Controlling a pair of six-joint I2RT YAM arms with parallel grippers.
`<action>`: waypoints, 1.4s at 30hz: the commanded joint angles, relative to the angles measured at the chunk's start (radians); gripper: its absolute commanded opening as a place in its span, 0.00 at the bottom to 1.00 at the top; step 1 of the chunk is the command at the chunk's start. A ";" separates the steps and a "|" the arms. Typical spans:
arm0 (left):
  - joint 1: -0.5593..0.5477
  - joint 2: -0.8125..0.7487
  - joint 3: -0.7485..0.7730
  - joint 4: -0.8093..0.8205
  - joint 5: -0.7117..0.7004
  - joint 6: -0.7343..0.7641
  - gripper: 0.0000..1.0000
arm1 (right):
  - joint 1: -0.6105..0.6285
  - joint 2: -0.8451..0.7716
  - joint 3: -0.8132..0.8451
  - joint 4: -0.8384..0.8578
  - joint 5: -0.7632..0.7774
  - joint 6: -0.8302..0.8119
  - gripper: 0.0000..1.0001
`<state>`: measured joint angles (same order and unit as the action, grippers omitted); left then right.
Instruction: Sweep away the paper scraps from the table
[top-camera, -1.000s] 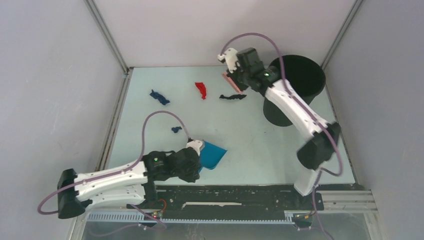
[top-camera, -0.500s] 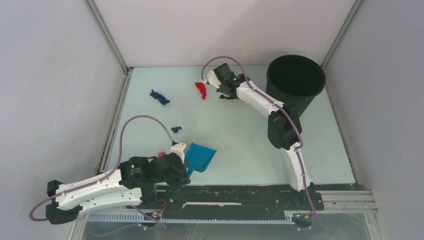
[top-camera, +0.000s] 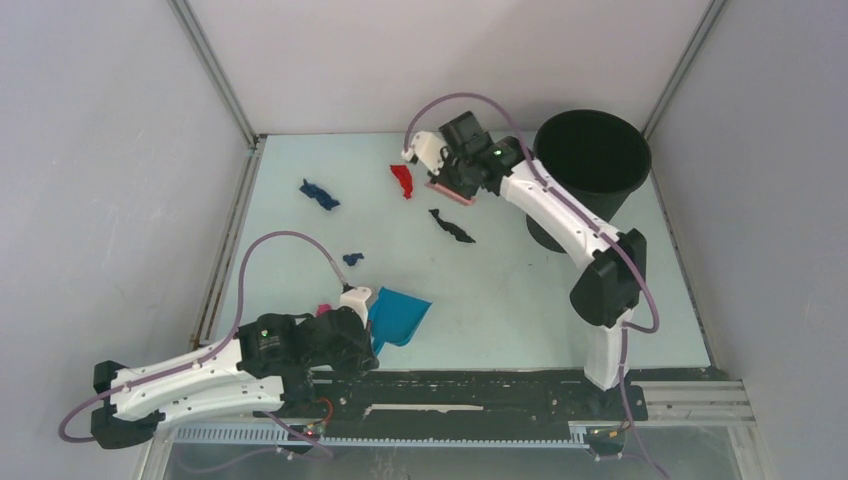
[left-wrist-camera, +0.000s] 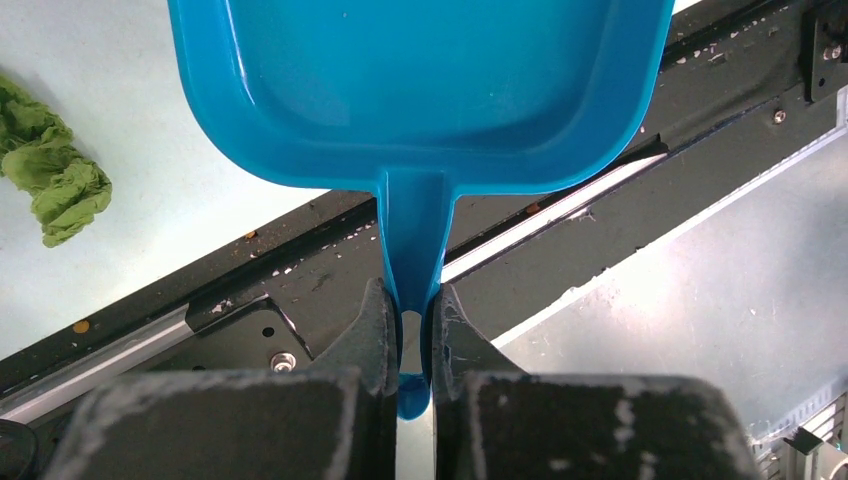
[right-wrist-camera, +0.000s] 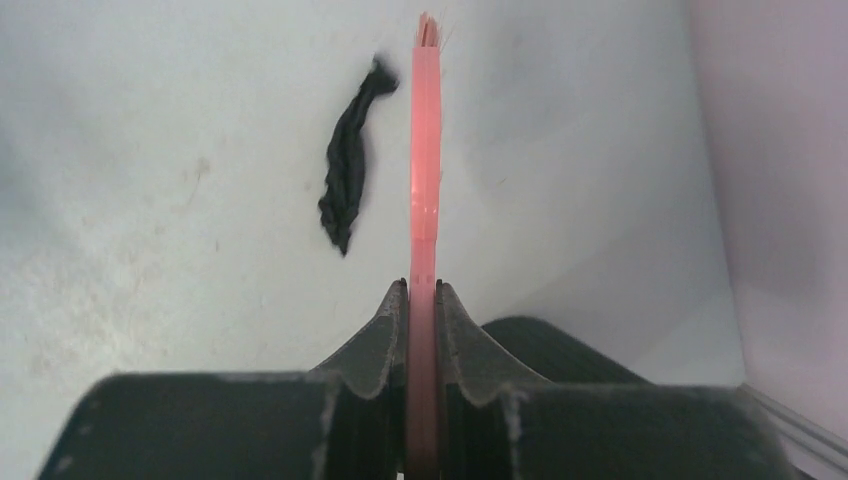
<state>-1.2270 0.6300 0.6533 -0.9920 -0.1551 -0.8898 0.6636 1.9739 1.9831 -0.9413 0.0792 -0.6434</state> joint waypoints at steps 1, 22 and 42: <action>-0.006 0.005 0.004 0.014 -0.006 0.007 0.00 | -0.071 -0.036 0.012 0.197 -0.112 0.041 0.00; -0.020 0.055 -0.027 0.057 0.093 -0.016 0.00 | 0.060 0.324 0.084 0.700 -0.121 -0.910 0.00; -0.098 0.095 0.037 0.001 0.005 0.024 0.01 | 0.088 -0.073 -0.201 -0.017 -0.229 -0.669 0.00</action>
<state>-1.3167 0.7284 0.6300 -0.9688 -0.0940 -0.9047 0.7452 2.1220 1.8446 -0.6563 -0.0296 -1.4372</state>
